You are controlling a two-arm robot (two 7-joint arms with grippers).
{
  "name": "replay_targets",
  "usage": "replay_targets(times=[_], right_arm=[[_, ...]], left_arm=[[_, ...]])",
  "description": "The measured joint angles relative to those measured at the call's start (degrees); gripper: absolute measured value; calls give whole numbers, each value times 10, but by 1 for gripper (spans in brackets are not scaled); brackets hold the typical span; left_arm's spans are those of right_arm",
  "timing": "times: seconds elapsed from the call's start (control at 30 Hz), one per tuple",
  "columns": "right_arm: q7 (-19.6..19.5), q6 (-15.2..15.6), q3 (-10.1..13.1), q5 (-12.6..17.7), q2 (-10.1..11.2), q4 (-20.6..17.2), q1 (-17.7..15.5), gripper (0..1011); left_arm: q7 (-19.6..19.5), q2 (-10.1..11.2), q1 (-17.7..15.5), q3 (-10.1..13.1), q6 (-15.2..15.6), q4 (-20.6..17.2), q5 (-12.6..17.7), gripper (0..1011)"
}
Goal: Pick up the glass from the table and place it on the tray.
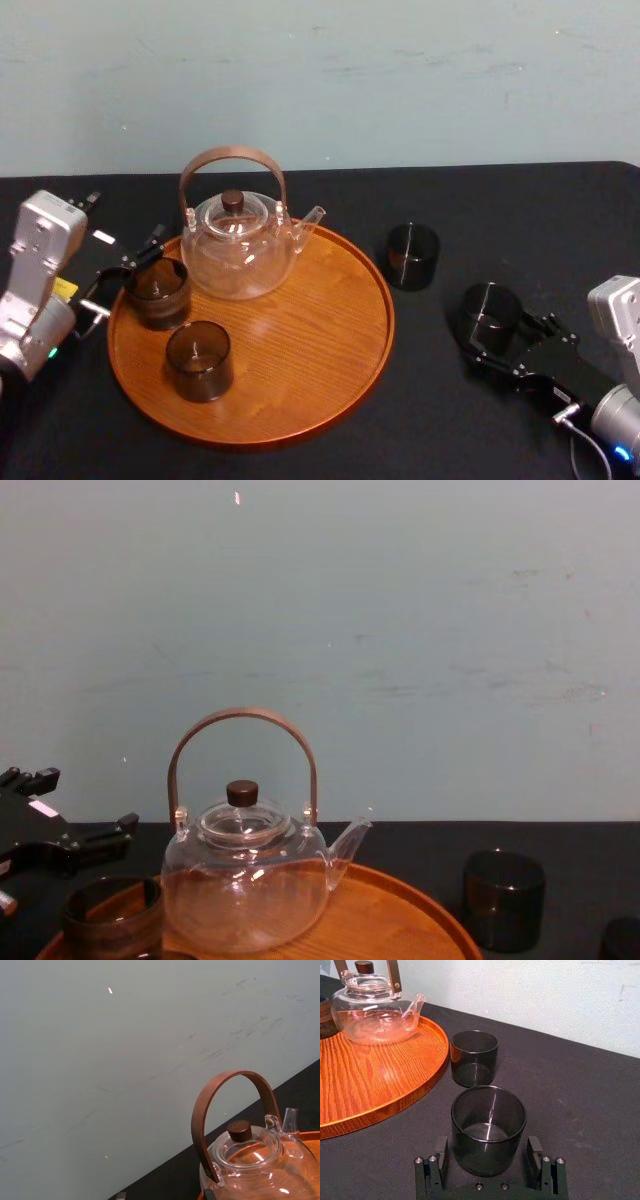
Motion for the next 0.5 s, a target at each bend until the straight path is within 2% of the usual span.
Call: replay_targets(times=[0.5], right_arm=[[16, 6, -16, 4, -11, 46, 45, 1004]], left_arm=[[0, 0, 0, 0, 0, 0, 0, 1001]])
